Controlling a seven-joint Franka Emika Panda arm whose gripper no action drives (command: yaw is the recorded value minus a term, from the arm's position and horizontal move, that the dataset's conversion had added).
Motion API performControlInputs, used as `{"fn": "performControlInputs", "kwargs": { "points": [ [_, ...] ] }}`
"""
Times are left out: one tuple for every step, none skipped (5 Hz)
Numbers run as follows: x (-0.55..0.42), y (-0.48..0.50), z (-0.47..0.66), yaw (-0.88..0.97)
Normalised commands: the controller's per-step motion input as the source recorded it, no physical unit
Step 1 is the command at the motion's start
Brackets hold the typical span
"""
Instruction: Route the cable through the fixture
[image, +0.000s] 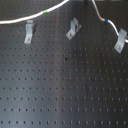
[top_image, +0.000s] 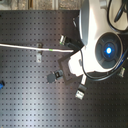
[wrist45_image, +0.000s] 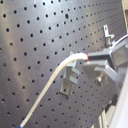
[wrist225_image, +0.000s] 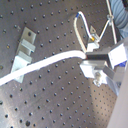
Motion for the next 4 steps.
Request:
{"fn": "performControlInputs", "kwargs": {
  "points": [
    [-0.096,0.222,0.34,0.00],
    [-0.113,0.275,0.38,0.10],
    [-0.110,0.291,0.36,0.01],
    [-0.310,-0.049,0.36,-0.31]
  ]
}}
